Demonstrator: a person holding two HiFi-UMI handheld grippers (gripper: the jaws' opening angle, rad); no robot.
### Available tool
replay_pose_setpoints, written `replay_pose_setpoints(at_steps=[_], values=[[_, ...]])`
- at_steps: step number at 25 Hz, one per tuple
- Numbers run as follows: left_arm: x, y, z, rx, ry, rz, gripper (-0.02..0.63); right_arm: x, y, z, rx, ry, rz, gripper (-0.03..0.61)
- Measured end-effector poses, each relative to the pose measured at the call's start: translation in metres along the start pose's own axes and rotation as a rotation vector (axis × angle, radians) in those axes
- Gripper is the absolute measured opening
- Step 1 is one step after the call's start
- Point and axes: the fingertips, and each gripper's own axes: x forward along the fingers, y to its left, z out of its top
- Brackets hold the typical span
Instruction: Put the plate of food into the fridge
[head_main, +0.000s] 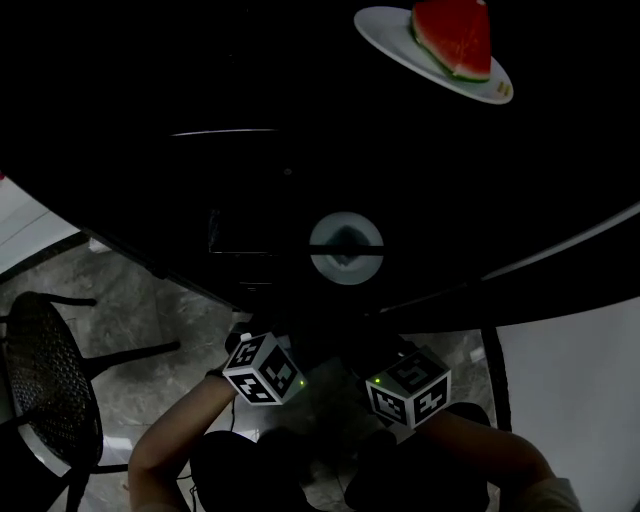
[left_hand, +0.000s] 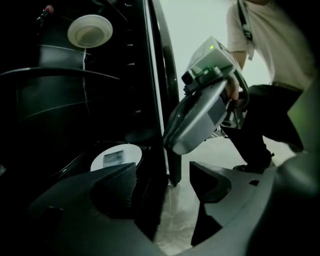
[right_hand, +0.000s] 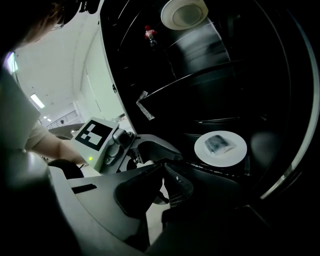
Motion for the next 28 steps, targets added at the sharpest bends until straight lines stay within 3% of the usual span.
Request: replay_pose_setpoints(at_steps=[2, 3, 5, 6, 9, 12, 16, 24, 28], values=[[-0.009, -0.002, 0.004, -0.004, 0.003, 0.018, 0.326, -0.003, 0.010, 0.003, 0.002, 0.028, 0.019, 0.025], [-0.016, 0.000, 0.007, -0.001, 0.005, 0.040, 0.281, -0.006, 0.017, 0.006, 0.003, 0.040, 0.032, 0.023], [-0.031, 0.005, 0.016, -0.020, -0.008, 0.088, 0.081, -0.013, 0.033, 0.012, -0.005, 0.051, 0.074, 0.024], [-0.038, 0.007, 0.021, -0.042, -0.019, 0.103, 0.029, -0.016, 0.039, 0.013, -0.031, 0.053, 0.097, 0.023], [-0.052, 0.009, 0.024, -0.088, -0.017, 0.126, 0.023, -0.019, 0.038, 0.007, -0.170, 0.078, 0.116, 0.023], [-0.055, 0.008, 0.022, -0.151, -0.028, 0.156, 0.023, -0.023, 0.019, -0.002, -0.227, 0.151, 0.080, 0.025], [-0.063, 0.008, 0.025, -0.217, -0.026, 0.204, 0.020, -0.036, 0.028, 0.003, -0.325, 0.229, 0.111, 0.025], [-0.139, -0.007, 0.065, -0.305, -0.019, 0.247, 0.015, -0.060, 0.119, 0.044, -0.292, 0.247, 0.208, 0.023], [-0.182, -0.002, 0.088, -0.333, -0.019, 0.278, 0.015, -0.066, 0.157, 0.077, -0.276, 0.225, 0.211, 0.023]])
